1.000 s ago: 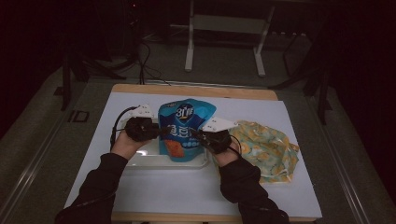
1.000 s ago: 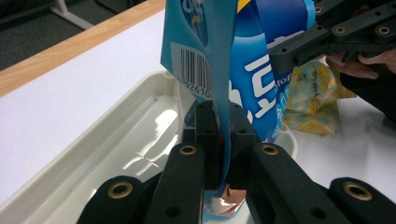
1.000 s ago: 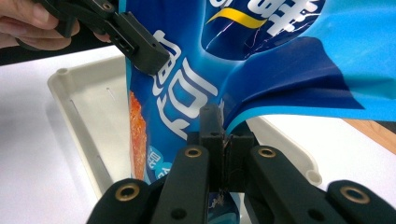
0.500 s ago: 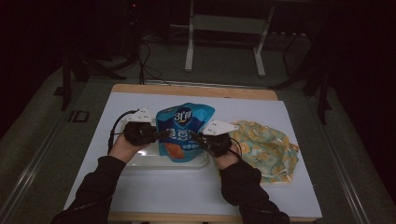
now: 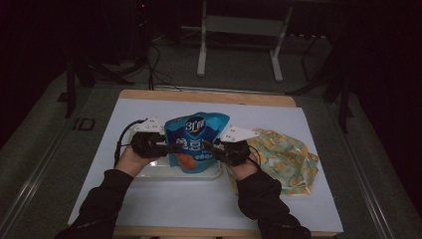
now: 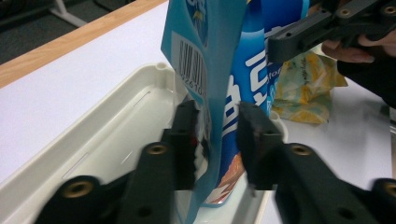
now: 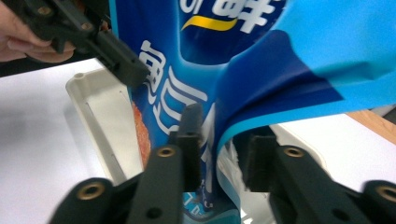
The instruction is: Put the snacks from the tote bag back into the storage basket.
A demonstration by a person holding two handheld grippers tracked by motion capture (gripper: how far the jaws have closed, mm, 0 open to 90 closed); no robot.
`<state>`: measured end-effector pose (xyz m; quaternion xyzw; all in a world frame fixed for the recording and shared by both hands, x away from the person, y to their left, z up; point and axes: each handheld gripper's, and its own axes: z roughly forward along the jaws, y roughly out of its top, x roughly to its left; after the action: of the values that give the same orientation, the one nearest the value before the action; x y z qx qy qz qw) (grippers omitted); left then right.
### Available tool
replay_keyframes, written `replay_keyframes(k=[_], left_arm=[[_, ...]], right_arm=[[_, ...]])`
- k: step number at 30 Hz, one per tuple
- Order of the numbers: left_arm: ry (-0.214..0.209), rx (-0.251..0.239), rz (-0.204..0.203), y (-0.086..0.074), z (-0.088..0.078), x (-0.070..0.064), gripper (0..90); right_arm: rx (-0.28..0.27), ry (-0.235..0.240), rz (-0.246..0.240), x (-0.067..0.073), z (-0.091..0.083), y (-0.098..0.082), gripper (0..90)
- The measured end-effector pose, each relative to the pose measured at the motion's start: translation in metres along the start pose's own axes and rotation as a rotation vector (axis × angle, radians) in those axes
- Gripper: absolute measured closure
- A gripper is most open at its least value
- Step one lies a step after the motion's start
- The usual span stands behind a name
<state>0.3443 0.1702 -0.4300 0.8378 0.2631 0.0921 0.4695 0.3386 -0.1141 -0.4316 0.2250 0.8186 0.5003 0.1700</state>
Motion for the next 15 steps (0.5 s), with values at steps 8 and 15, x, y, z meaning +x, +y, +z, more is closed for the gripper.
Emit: replay_keyframes(k=[8,15], left_arm=[[0.045,0.004,-0.032,-0.002,-0.001,-0.001,36.6],[-0.006,0.026,-0.041,-0.002,0.000,-0.002,2.9]], right_arm=[[0.005,0.015,0.038,-0.006,-0.002,0.000,45.9],[-0.011,0.048,0.074,-0.011,-0.005,0.000,15.8]])
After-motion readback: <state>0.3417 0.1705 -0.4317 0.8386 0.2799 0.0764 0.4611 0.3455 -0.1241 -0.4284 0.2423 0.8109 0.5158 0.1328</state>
